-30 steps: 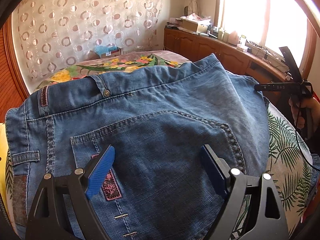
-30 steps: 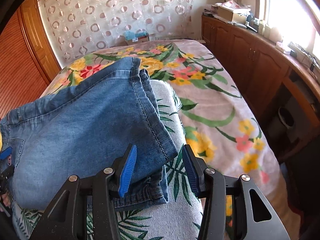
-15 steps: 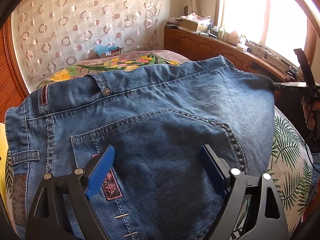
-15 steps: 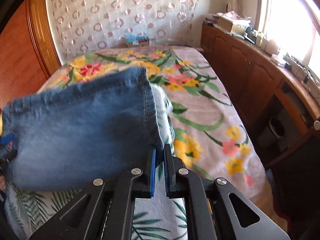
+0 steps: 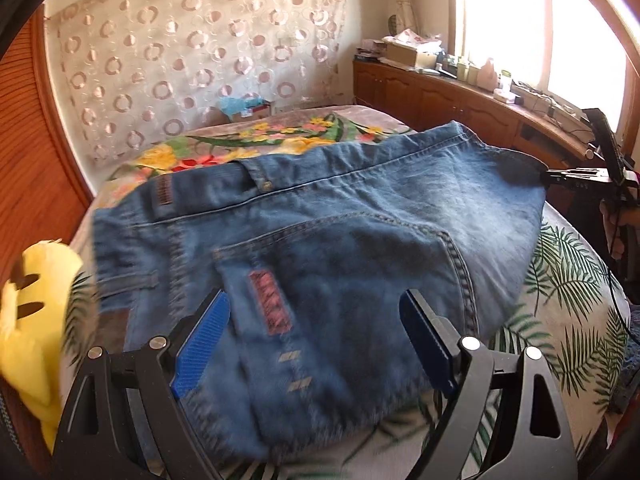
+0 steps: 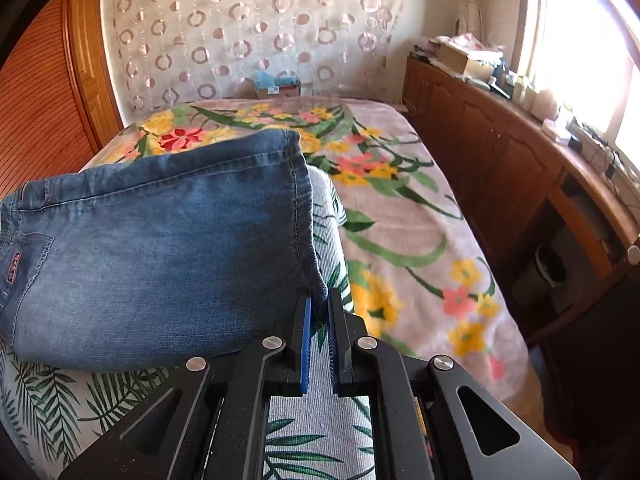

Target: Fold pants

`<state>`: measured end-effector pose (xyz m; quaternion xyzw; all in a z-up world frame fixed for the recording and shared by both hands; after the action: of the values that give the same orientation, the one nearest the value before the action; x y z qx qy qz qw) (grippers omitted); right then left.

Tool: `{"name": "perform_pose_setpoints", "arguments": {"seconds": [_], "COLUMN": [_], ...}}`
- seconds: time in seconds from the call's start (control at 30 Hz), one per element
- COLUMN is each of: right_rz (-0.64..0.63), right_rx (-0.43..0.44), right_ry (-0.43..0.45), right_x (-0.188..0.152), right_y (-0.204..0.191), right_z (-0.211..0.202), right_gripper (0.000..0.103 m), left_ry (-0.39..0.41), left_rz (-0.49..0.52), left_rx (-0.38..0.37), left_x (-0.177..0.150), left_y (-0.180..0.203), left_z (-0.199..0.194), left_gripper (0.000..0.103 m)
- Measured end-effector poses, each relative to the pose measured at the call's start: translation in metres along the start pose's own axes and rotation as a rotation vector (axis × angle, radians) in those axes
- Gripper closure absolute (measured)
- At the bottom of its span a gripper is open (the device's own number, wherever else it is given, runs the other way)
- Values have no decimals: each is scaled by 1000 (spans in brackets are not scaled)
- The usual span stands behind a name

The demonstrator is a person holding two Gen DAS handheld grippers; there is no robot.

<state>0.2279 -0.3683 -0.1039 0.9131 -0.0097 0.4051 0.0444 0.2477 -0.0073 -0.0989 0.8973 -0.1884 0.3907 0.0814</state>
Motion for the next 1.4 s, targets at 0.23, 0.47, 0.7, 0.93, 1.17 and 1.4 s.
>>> {"name": "perform_pose_setpoints", "arguments": {"seconds": [0.23,0.47,0.7,0.93,1.17,1.4], "right_rz": [-47,11,-14,-115,-191,-201], "right_rx": [-21,6,101,253,445,465], "right_ry": [41,59,129,174,131,57], "right_x": [-7,0,26,48,46,42], "right_y": [-3,-6,-33,-109,-176,-161], "right_z": [2,-4,-35,-64,-79,-61], "right_gripper": [96,96,96,96,96,81], "left_ry": [13,13,6,36,40,21], "left_rz": [-35,-73,-75,-84,-88,-81], "left_rx": [56,67,84,72,60,37], "left_x": [-20,-35,-38,-35,-39,-34], "left_y": [-9,-12,-15,-17,-18,-8], "left_z": [-32,-48,-51,-59,-61,-48], "left_gripper": [16,16,16,16,16,16]}}
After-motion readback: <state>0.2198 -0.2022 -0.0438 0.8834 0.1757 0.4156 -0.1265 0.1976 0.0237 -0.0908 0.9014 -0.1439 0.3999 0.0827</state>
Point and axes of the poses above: each gripper's, at about its wrist camera, not at the fingertips, and z roughly the way its jaws point, y to its right, x to its top, the point moved 2 cm from there along z, roughly the way its jaws point, and after that the axes turned 3 degrees about -x, right-handed, at the moved point
